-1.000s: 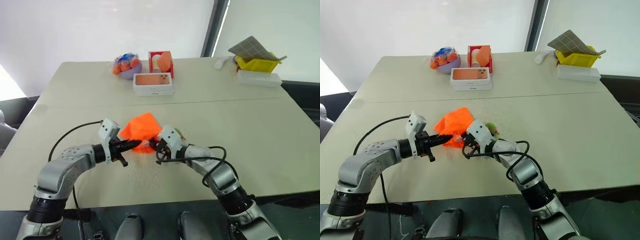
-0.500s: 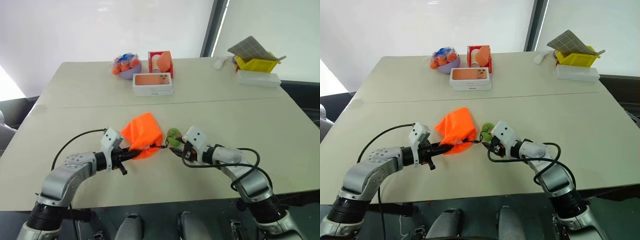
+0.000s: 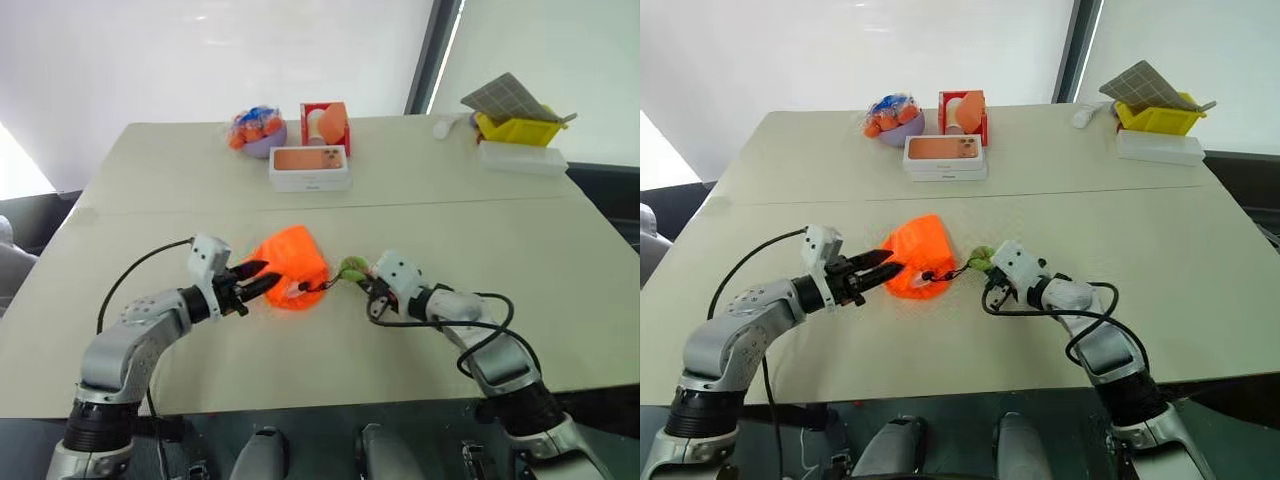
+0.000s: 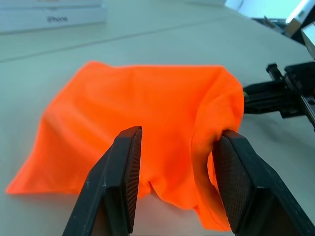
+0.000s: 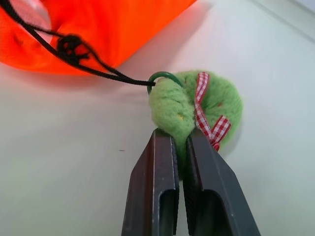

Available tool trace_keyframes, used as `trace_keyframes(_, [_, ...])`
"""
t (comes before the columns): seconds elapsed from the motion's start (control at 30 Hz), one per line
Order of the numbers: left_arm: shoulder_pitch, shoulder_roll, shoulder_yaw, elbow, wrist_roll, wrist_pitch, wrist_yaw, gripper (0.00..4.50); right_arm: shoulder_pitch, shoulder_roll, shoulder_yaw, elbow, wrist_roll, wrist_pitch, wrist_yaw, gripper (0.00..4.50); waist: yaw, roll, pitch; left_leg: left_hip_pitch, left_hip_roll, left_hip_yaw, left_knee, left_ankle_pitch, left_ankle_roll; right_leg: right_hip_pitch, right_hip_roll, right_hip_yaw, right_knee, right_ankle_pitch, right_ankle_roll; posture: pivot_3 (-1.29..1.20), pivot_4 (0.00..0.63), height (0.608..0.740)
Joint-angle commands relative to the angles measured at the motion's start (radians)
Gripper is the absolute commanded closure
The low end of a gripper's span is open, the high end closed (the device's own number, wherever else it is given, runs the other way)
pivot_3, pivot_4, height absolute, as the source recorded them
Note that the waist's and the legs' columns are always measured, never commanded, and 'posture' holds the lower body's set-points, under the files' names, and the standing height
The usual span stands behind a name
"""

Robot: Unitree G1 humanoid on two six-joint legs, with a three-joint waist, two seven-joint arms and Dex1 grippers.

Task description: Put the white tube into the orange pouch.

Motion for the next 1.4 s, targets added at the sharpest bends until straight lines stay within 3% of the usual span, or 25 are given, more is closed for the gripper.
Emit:
trace_keyframes(0.03, [-0.042,0.0,0.019,-0.026,-0.021,0.0,0.009,2.23,0.03,-0.005,-0.173,-0.117,0.146,-0.004,0.036,4.47,-0.002,0.0,0.0,0.0,0.0,0.0,0.0,0.0,0.0,0.0,0.0,0.0,0.0,0.0,0.0,0.0,0.15,0.74])
trace_keyframes(0.17, [-0.076,-0.008,0.009,-0.012,-0.022,0.002,0.005,2.23,0.096,-0.025,-0.319,-0.191,0.288,0.045,0.072,4.47,-0.003,0.0,0.0,0.0,0.0,0.0,0.0,0.0,0.0,0.0,0.0,0.0,0.0,0.0,0.0,0.0,0.15,0.74])
trace_keyframes(0.3, [-0.105,-0.012,0.014,0.007,-0.05,0.02,-0.012,2.23,0.143,-0.049,-0.376,-0.248,0.369,0.082,0.09,4.47,-0.005,0.0,0.0,0.001,0.0,0.0,0.0,0.0,0.0,0.0,0.0,0.0,0.0,0.0,0.0,0.0,0.15,0.74])
trace_keyframes(0.37, [-0.107,0.0,0.018,-0.003,-0.097,0.054,-0.047,1.71,0.153,-0.053,-0.379,-0.263,0.384,0.088,0.084,4.5,-0.007,0.0,0.0,0.001,0.0,0.0,0.0,0.0,0.0,0.0,0.0,0.0,0.0,0.0,0.0,0.0,0.15,0.74])
trace_keyframes(0.5, [-0.079,0.07,-0.007,-0.051,-0.147,0.109,-0.137,0.02,0.156,-0.055,-0.369,-0.278,0.392,0.094,0.067,4.5,-0.007,0.0,0.0,0.0,0.0,0.0,0.0,0.0,0.0,0.0,0.0,0.0,0.0,0.0,0.0,0.0,0.15,0.74])
trace_keyframes(0.7, [-0.132,0.057,-0.006,0.005,-0.105,0.054,-0.111,0.02,0.146,-0.05,-0.363,-0.304,0.441,0.11,0.066,4.5,0.0,0.0,0.001,0.0,0.0,0.0,0.0,0.0,0.0,0.0,0.0,0.0,-0.001,0.0,0.0,0.0,0.15,0.74])
trace_keyframes(1.13, [-0.351,0.003,-0.285,0.26,0.159,-0.217,-0.304,0.02,0.127,-0.023,-0.502,-0.275,0.561,0.094,-0.022,4.5,-0.004,0.0,0.001,0.0,0.0,0.001,0.0,0.0,0.0,0.0,0.0,0.0,-0.001,0.0,0.0,0.0,0.15,0.74])
trace_keyframes(1.4, [-0.411,-0.063,-0.32,0.393,0.204,-0.28,-0.379,0.02,0.16,0.001,-0.522,-0.297,0.596,0.08,-0.058,4.5,-0.002,0.001,0.001,-0.001,0.0,0.001,0.0,0.0,0.0,0.0,0.0,0.0,-0.001,0.0,0.0,0.0,0.15,0.74])
